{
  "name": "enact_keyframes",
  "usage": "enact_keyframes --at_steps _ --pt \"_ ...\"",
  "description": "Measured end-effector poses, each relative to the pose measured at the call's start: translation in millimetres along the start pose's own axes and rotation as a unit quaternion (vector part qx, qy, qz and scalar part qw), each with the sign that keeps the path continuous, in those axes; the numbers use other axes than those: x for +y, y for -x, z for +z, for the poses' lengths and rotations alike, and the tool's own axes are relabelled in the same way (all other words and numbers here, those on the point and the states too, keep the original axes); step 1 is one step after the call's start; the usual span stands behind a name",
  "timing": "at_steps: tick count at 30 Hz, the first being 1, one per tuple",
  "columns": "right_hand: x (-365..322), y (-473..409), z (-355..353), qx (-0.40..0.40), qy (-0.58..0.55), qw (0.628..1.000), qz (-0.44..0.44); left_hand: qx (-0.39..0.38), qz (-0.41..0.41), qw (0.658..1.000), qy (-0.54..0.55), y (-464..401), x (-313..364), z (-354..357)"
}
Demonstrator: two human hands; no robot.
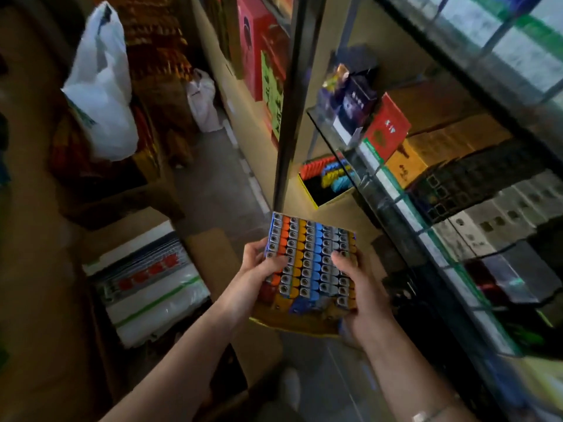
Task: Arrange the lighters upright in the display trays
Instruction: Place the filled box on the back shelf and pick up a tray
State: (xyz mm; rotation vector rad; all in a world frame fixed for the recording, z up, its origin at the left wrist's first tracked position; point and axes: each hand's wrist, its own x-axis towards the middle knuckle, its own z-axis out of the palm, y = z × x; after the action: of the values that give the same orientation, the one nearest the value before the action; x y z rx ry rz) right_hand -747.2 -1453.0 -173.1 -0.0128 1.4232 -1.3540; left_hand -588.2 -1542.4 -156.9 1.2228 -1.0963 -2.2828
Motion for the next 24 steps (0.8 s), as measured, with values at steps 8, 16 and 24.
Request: enact_keyframes --at_steps 8,16,24 --pt "23.4 -108.9 -49.5 0.050 -0.041 0.998 -0.017 -0.041 -0.013 0.998 -0.043 -136.3 -41.8 6.1" --pt "37.0 -193.2 -89.2 0.078 -0.076 0.993 -0.054 -0.111 0.033 0.991 -0.071 -223.3 -72.3 22.9" --pt "63.4 -214.0 -108.1 0.143 -0.111 0.977 -0.110 -0.144 0.038 0.983 -0.104 -257.8 -99.2 28.0"
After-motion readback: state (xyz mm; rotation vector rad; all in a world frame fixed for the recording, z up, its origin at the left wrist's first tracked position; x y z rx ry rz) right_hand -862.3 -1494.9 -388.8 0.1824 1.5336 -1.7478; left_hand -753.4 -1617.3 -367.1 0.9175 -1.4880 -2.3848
